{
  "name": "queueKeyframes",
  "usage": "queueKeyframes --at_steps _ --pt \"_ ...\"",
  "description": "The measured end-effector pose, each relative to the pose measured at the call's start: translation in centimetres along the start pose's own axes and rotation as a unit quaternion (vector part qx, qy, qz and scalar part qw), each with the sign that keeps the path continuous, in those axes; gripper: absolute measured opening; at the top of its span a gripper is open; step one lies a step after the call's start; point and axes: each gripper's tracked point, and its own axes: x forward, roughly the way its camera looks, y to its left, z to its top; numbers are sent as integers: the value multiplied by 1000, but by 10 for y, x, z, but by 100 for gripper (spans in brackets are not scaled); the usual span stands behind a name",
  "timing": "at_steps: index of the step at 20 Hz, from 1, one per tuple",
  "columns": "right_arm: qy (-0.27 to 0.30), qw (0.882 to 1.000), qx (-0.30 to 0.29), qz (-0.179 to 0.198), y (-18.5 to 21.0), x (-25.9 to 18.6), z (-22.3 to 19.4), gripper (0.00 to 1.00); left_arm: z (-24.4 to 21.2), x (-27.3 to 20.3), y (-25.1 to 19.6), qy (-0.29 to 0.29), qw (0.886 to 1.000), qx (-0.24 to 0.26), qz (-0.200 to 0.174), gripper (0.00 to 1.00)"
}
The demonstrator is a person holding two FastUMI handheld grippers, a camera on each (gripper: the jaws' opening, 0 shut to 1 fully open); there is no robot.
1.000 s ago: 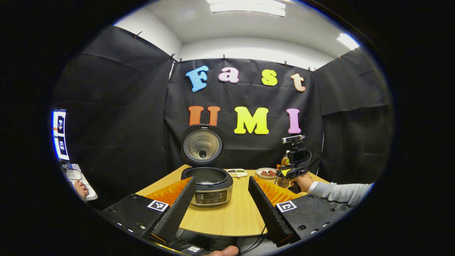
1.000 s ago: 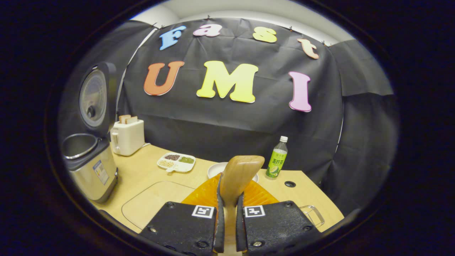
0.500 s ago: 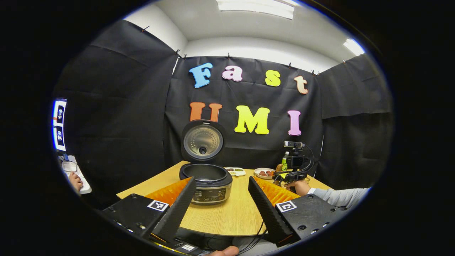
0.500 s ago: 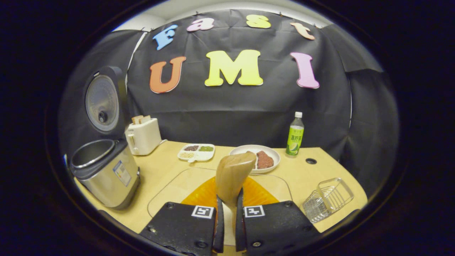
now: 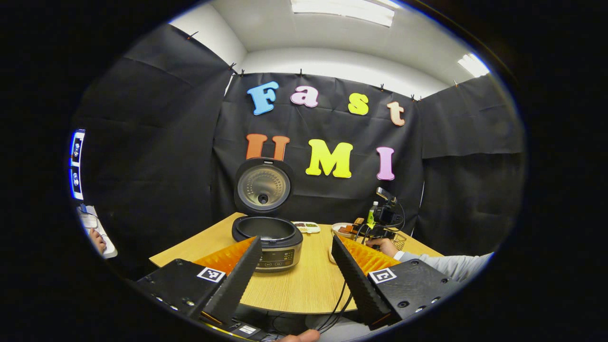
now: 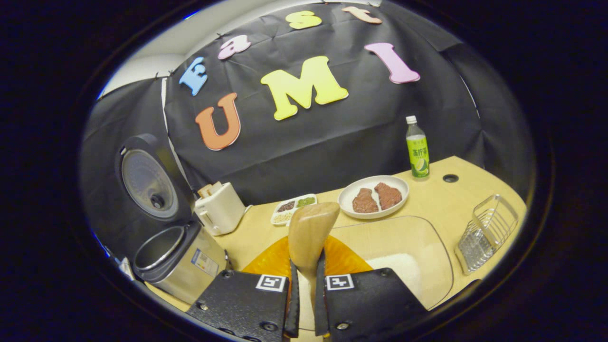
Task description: Close the left gripper, press the button to open the rice cooker; take a wooden spoon from the chopstick holder with the right hand, scoop a spoonful of rice and pour it into the rice cooker, then put the wooden spoon back into the chopstick holder.
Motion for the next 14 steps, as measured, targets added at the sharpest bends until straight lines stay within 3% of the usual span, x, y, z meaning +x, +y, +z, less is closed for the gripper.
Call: queueKeyframes --at_steps 4,8,14 --pt "-10 993 119 11 -15 -3 9 17 -4 1 0 10 1000 -5 3 95" --pt "8 983 181 17 -20 0 8 18 -10 0 1 20 1000 -4 3 95" --pt "-14 960 278 19 -37 -10 20 17 -15 1 -1 28 1000 -9 2 94"
